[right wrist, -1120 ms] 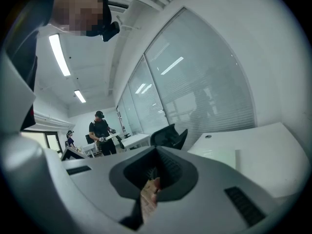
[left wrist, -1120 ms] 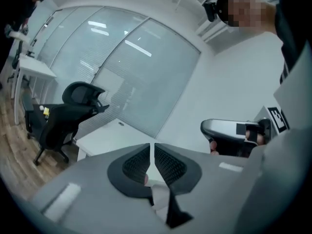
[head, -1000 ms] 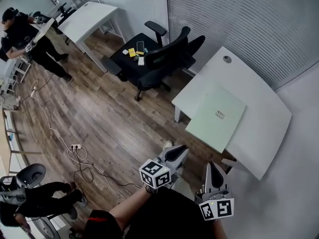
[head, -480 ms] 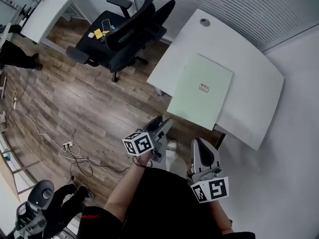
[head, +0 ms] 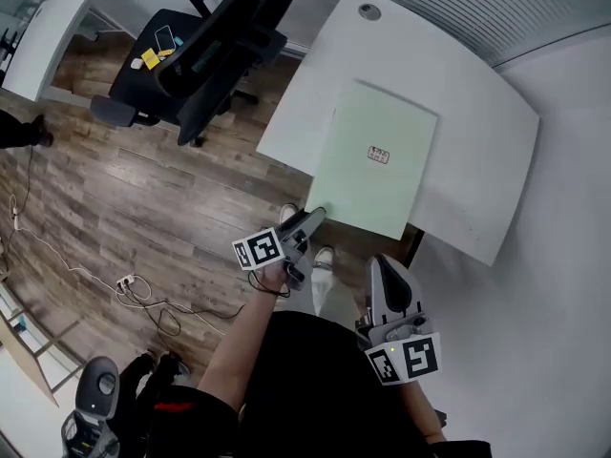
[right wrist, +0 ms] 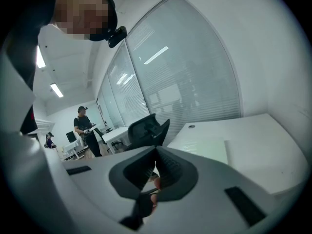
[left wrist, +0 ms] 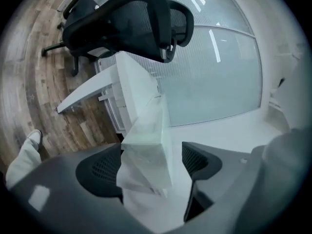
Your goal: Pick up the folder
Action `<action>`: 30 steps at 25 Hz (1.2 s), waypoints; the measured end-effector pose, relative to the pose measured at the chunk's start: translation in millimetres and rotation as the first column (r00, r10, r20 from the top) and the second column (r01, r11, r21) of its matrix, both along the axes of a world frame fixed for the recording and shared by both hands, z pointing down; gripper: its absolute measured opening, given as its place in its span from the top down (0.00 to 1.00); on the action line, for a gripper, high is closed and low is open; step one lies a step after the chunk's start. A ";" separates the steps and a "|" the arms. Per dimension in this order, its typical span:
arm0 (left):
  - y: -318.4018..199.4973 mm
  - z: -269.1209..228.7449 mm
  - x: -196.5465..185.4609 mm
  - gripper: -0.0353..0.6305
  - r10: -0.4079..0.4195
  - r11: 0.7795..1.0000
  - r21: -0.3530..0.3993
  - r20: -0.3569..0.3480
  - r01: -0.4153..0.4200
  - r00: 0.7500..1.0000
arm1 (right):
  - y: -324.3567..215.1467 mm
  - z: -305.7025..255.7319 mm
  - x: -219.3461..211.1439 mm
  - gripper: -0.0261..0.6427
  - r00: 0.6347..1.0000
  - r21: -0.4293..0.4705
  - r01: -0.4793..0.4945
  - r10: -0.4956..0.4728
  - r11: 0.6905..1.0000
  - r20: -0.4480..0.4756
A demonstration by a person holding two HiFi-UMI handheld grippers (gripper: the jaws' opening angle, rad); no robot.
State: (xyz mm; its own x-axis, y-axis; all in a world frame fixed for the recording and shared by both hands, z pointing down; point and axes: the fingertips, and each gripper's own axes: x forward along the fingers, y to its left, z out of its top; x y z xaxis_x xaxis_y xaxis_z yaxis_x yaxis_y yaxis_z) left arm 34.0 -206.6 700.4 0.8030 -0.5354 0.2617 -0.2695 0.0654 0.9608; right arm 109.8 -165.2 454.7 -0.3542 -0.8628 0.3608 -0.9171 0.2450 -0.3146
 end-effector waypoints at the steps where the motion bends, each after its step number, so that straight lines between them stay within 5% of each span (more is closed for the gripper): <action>1: -2.0 2.6 3.4 0.39 0.009 1.000 -0.003 -0.019 -0.009 1.000 | -0.9 2.4 1.6 0.96 1.000 -0.009 -0.007 0.007 1.000 0.000; 15: -26.9 15.1 33.0 0.36 0.108 0.994 -0.011 -0.117 -0.110 0.987 | -15.6 26.7 10.6 0.96 0.997 -0.087 -0.075 0.073 0.993 -0.027; 18: -26.4 15.4 35.8 0.44 0.137 0.990 -0.008 -0.118 -0.139 0.983 | -18.2 29.0 11.0 0.96 0.996 -0.093 -0.086 0.084 0.992 -0.026; 30: -24.3 14.1 37.2 0.50 0.161 0.985 -0.031 -0.155 -0.168 0.975 | -12.2 31.5 15.9 0.96 0.994 -0.098 -0.112 0.112 0.989 -0.003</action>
State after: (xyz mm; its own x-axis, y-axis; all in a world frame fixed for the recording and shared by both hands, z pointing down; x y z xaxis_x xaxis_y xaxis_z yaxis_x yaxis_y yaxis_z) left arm 71.3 -230.9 714.5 0.9112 -0.3835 0.1503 -0.1316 0.0747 0.9885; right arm 125.7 -177.4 486.2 -0.2585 -0.8577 0.4444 -0.9362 0.1090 -0.3342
